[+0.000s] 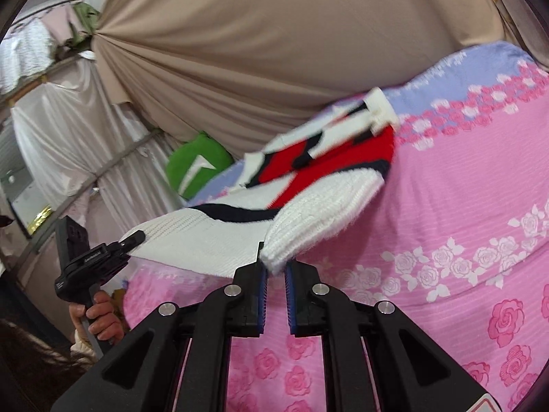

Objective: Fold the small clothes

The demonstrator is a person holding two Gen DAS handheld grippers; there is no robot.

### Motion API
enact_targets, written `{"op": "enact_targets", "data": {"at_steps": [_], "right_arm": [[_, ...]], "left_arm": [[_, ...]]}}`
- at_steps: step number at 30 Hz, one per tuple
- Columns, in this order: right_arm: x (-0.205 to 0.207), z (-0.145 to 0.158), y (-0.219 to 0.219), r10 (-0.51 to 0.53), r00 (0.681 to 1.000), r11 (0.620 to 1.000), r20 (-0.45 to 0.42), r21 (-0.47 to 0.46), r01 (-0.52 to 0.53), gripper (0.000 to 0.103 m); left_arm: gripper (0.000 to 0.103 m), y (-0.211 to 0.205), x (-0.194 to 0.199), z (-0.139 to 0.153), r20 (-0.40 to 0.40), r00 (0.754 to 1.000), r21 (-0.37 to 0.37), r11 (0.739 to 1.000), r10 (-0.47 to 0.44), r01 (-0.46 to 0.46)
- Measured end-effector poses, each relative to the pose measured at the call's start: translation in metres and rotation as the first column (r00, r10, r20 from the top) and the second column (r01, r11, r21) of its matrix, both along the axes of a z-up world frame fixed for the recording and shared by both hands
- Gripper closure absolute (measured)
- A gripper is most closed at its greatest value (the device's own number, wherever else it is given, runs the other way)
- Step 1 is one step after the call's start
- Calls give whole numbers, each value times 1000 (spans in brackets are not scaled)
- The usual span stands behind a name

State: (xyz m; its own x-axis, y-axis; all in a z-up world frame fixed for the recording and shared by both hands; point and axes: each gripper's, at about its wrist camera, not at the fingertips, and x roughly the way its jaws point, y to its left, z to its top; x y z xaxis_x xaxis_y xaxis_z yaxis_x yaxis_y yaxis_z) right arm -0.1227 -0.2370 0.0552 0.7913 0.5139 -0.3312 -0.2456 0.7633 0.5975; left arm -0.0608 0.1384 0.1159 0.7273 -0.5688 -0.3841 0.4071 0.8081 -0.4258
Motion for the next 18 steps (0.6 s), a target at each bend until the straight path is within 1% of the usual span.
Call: {"op": "enact_targets", "data": {"at_steps": [2, 4, 7, 10, 11, 13, 15, 16, 18], "right_arm": [[-16, 14, -3, 28, 996, 999, 82, 23, -30, 94], [-31, 28, -6, 43, 987, 998, 154, 36, -49, 94], [-49, 44, -11, 49, 973, 996, 224, 57, -64, 94], [-61, 61, -18, 65, 956, 991, 287, 93, -95, 94], [-62, 67, -20, 71, 950, 989, 306, 103, -107, 94], [-56, 75, -25, 78, 942, 984, 326, 126, -125, 94], [-36, 82, -31, 76, 941, 983, 330, 134, -127, 94], [-27, 84, -32, 73, 943, 984, 324, 129, -121, 94], [9, 87, -34, 64, 955, 988, 288, 115, -101, 94]], "left_arm": [[93, 4, -15, 15, 64, 998, -28, 999, -16, 18], [93, 7, -30, 29, 128, 991, -35, 999, -23, 28], [93, 9, -48, 47, 209, 977, -45, 998, -30, 40], [93, 9, -60, 61, 274, 962, -39, 999, -24, 36], [93, 10, -62, 64, 284, 959, -36, 999, -22, 33], [93, 9, -59, 72, 298, 954, -24, 999, -16, 25], [92, 7, -45, 75, 302, 953, 2, 1000, 3, -3], [92, 4, -29, 76, 291, 957, 18, 1000, 11, -17], [92, -2, 2, 76, 276, 961, 35, 999, 20, -31]]}}
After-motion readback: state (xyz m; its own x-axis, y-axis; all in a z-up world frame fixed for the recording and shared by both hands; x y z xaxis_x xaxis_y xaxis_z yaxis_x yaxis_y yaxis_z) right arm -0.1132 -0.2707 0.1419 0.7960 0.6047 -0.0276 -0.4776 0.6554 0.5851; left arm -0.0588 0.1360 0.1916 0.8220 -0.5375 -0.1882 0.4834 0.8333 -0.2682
